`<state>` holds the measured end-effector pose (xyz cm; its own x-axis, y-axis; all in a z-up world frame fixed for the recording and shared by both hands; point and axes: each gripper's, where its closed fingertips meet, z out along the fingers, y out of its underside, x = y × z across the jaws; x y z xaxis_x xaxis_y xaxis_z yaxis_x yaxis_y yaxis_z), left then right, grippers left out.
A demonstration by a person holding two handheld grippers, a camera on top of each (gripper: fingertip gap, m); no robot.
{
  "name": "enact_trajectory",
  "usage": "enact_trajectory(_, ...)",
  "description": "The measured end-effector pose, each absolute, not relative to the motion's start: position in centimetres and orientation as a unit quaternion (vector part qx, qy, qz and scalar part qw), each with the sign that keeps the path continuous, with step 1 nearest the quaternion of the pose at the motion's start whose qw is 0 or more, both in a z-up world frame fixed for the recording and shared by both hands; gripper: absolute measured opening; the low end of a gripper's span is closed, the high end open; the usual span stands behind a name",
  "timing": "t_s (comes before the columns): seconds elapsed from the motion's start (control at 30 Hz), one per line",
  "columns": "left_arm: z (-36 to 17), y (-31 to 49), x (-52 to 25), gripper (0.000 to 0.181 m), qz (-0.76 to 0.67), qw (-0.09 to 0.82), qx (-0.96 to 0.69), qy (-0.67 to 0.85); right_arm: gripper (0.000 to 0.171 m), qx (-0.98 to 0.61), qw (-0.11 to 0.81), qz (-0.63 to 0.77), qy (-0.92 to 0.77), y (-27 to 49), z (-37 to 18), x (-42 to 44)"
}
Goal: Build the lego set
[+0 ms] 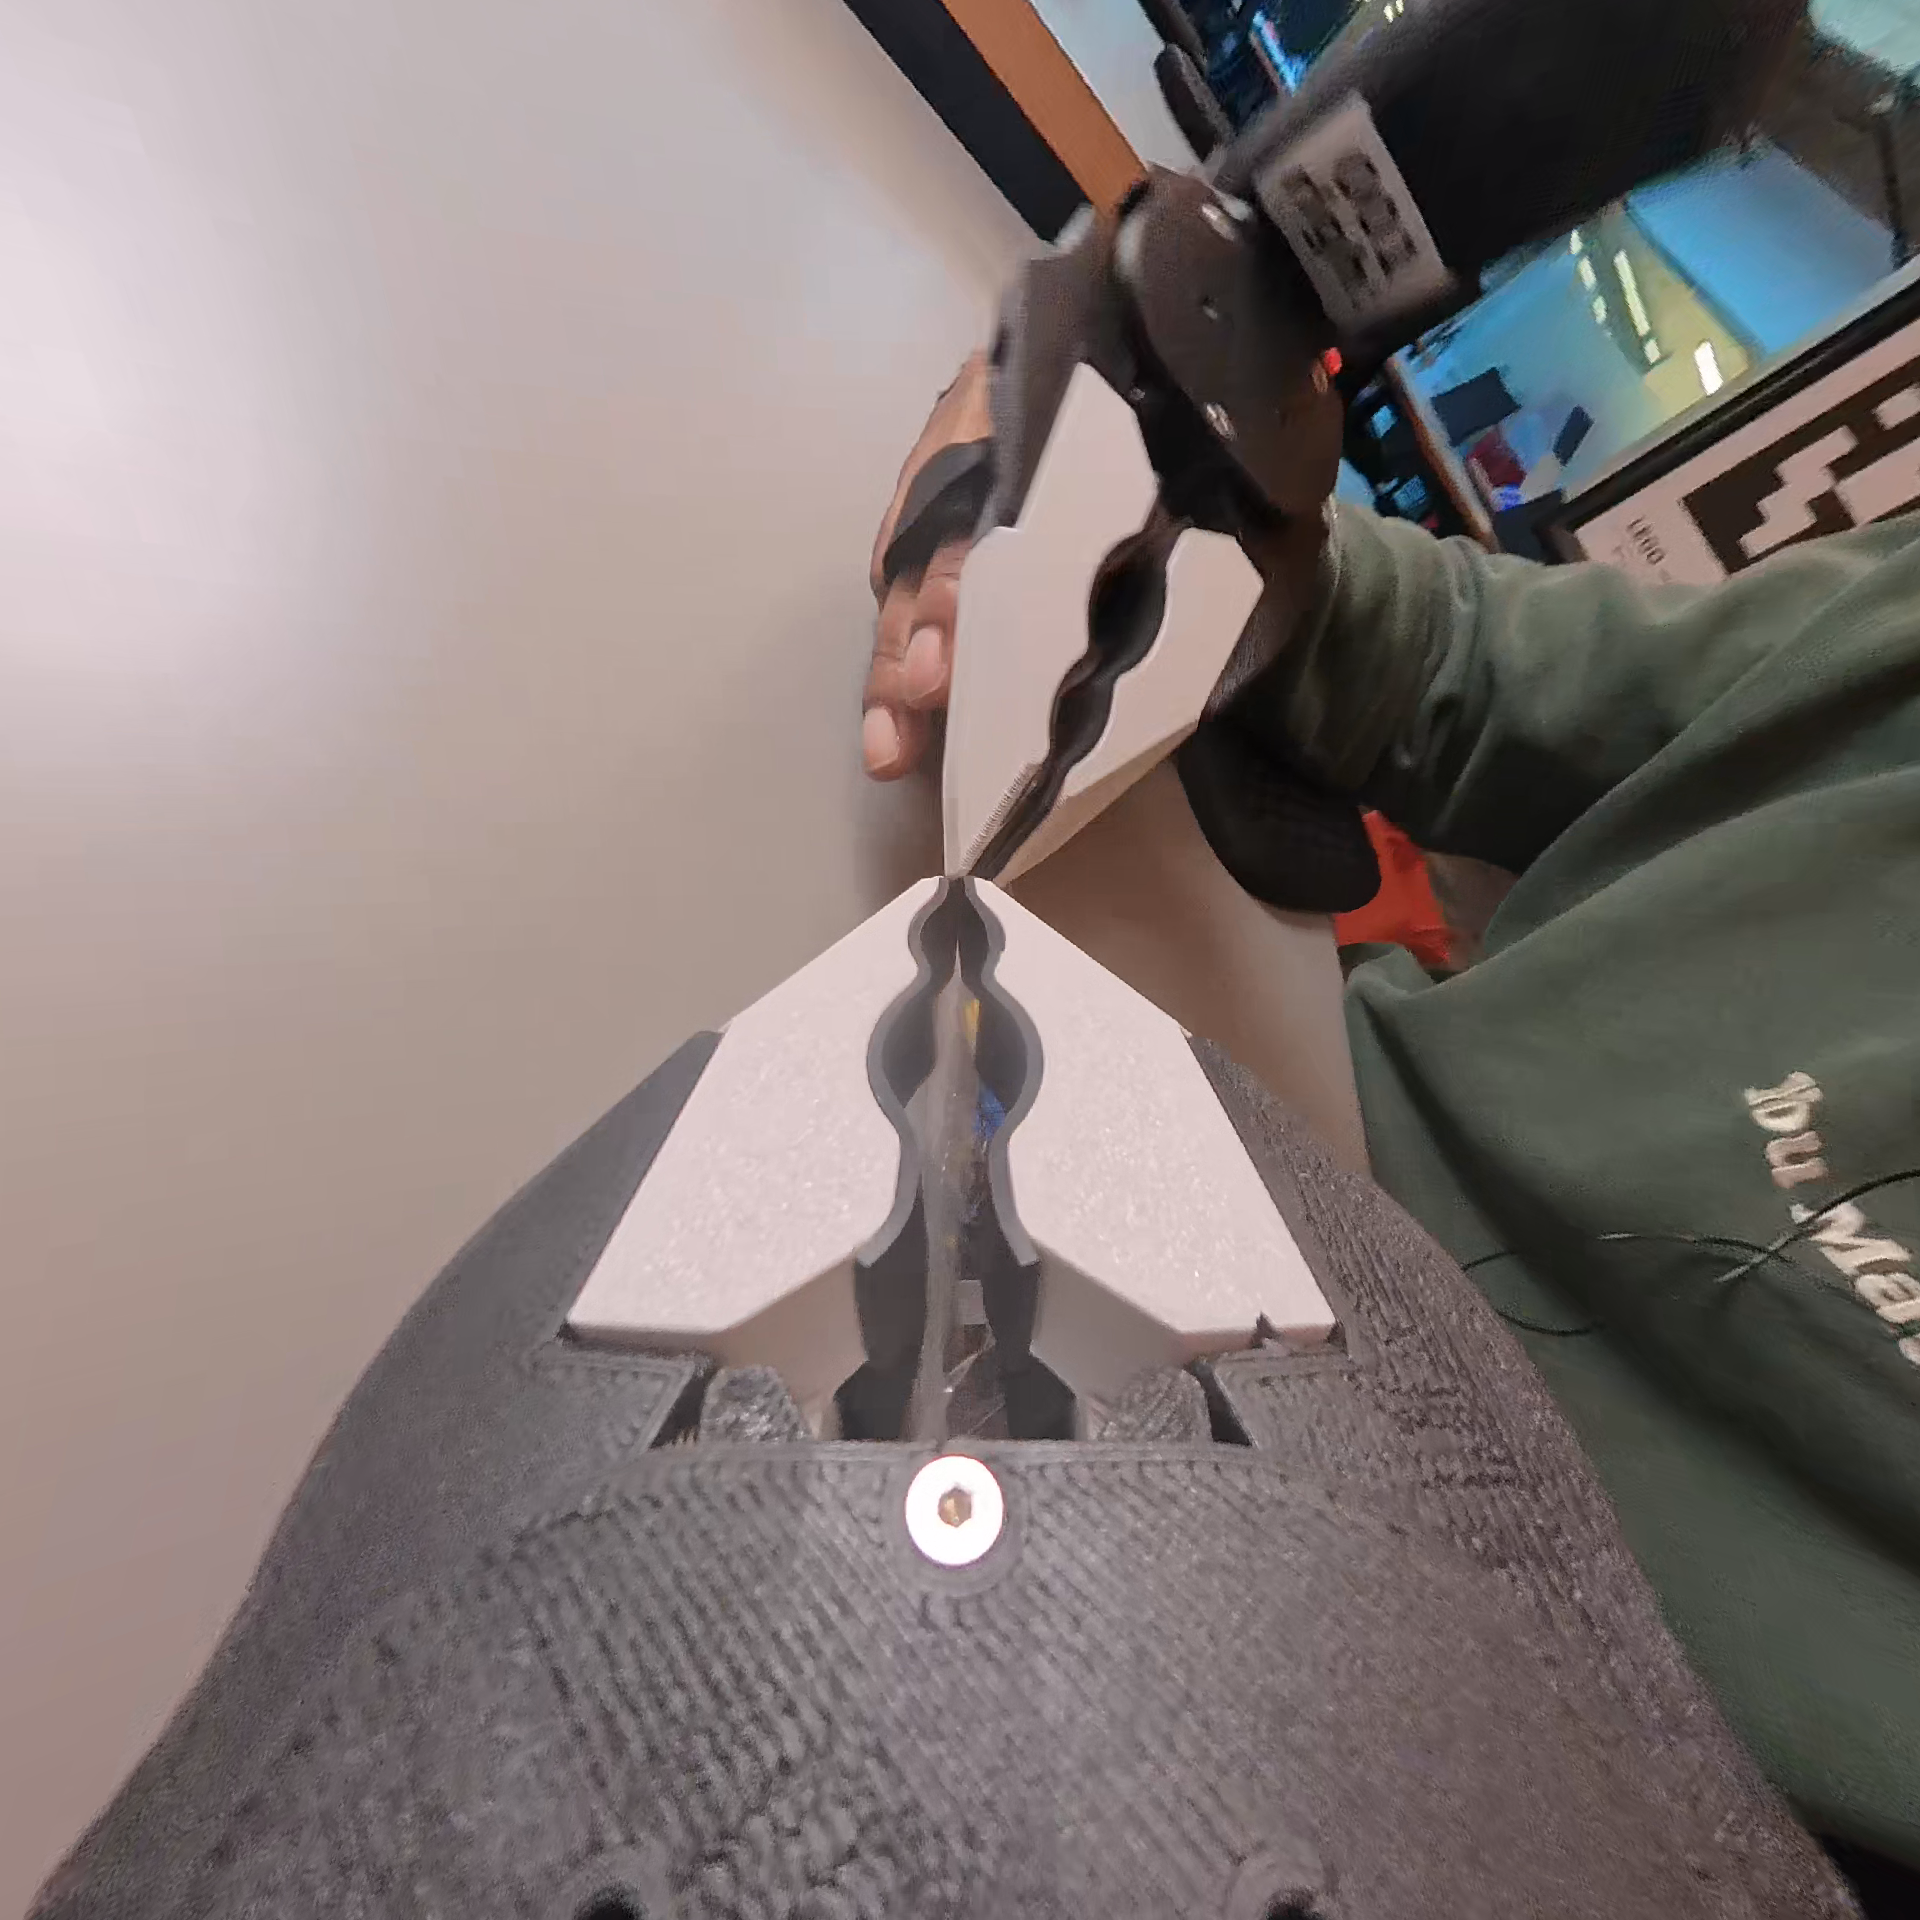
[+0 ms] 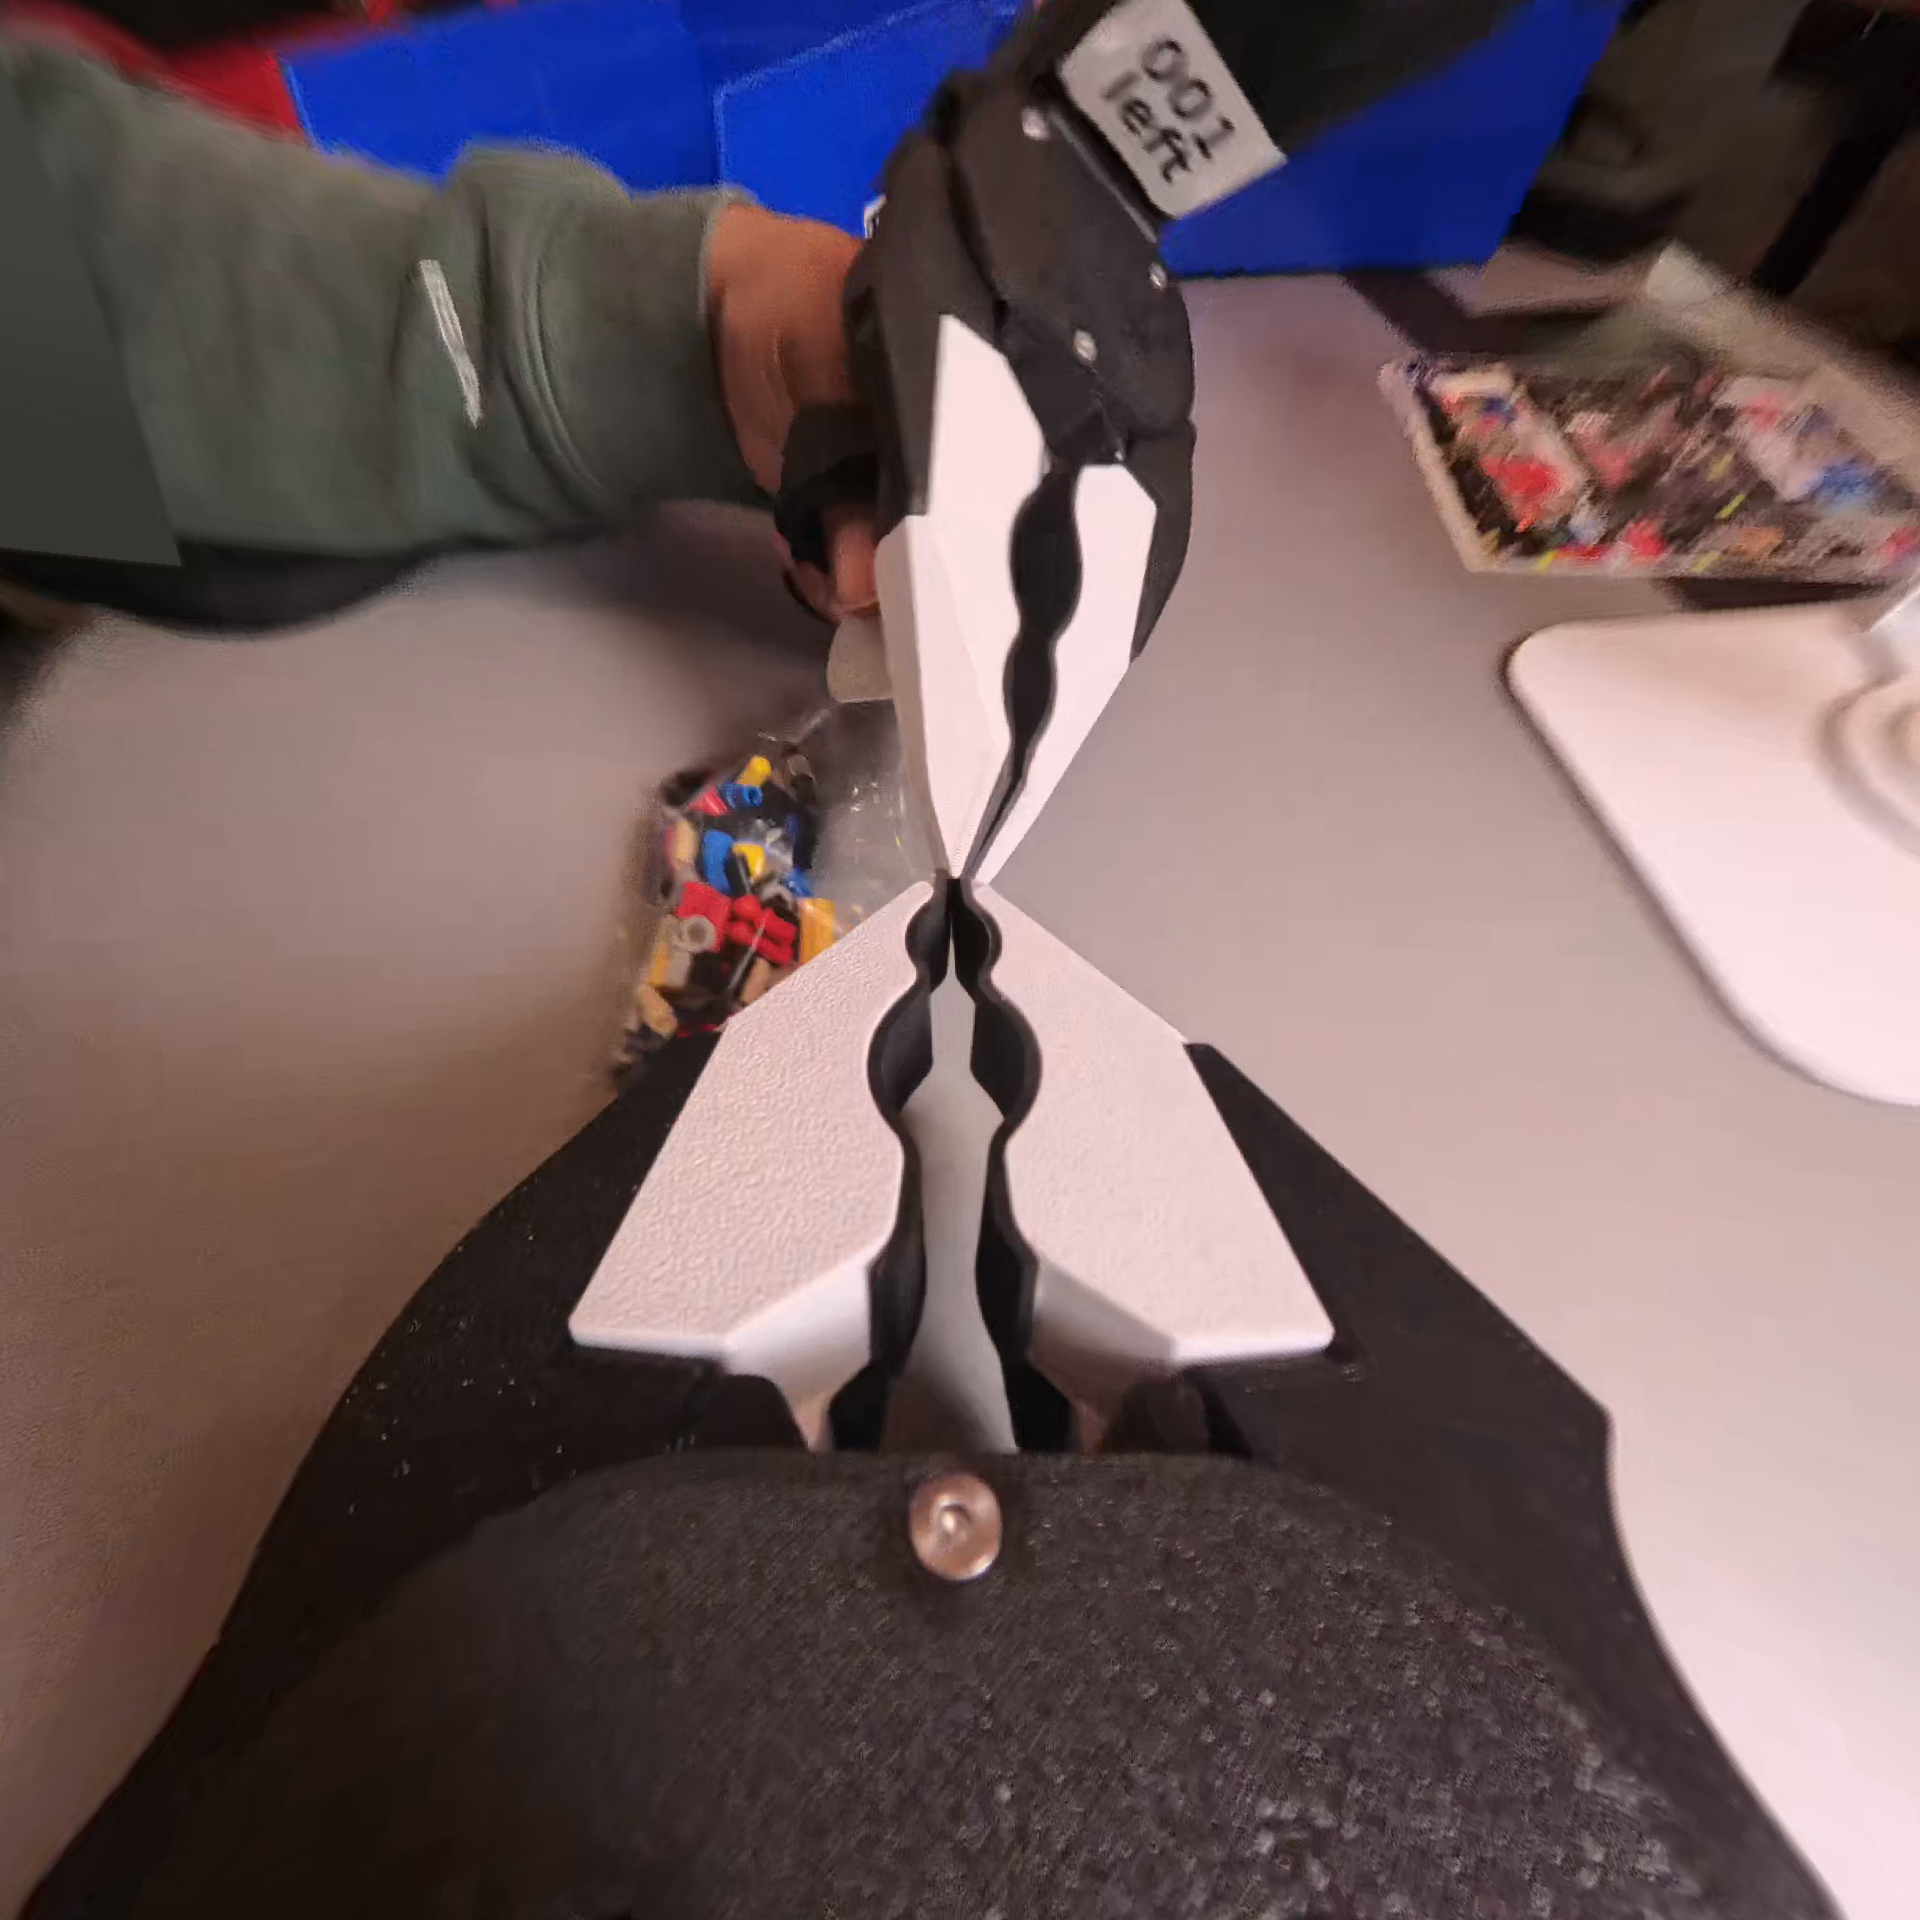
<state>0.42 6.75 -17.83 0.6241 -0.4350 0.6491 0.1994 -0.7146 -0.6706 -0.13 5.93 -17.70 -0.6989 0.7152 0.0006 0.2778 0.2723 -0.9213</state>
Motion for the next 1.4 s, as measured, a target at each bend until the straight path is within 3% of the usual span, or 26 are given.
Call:
enact_trajectory(0.23, -19.7, 6.8, 0.7, 0.000, -0.443, 0.326, -0.834, 0.045, 0.000, -0.139, 0.408, 0.323, -0.842, 6.0, -19.6, 0.3)
enact_trajectory(0.37, -21.0, 7.9, -2.4, 0.000, -0.376, 0.339, -0.862, 0.001, 0.000, -0.058, 0.428, 0.314, -0.845, 3.6, -19.2, 2.1)
enact_trajectory(0.43, -18.6, 7.2, -3.3, 0.000, -0.393, 0.374, -0.840, 0.008, 0.000, -0.046, 0.457, 0.272, -0.846, 4.1, -19.4, 2.1)
enact_trajectory(0.6, -17.4, 7.0, -0.6, 0.000, -0.394, 0.372, -0.838, 0.067, 0.000, -0.167, 0.397, 0.412, -0.803, 5.5, -16.8, 1.6)
enact_trajectory(0.87, -16.7, 6.4, 0.7, 0.000, -0.422, 0.384, -0.814, 0.109, 0.000, -0.241, 0.346, 0.467, -0.777, 6.0, -16.4, 1.1)
enact_trajectory(0.9, -16.6, 6.4, 0.9, 0.003, -0.424, 0.389, -0.809, 0.115, 0.000, -0.241, 0.342, 0.471, -0.776, 5.9, -16.4, 1.2)
enact_trajectory(1.03, -17.2, 5.1, 1.9, 0.048, -0.451, 0.363, -0.802, 0.144, 0.000, -0.244, 0.330, 0.481, -0.775, 5.8, -16.5, 1.3)
enact_trajectory(1.13, -18.2, 4.5, 2.9, 0.058, -0.460, 0.339, -0.803, 0.168, 0.000, -0.238, 0.327, 0.494, -0.770, 5.6, -16.1, 1.5)
enact_trajectory(1.23, -18.6, 4.2, 4.3, 0.052, -0.470, 0.317, -0.800, 0.196, 0.000, -0.233, 0.328, 0.499, -0.768, 5.5, -15.8, 1.6)
enact_trajectory(1.4, -18.7, 4.5, 5.0, 0.016, -0.463, 0.317, -0.801, 0.210, 0.000, -0.234, 0.330, 0.497, -0.767, 5.7, -15.5, 1.7)
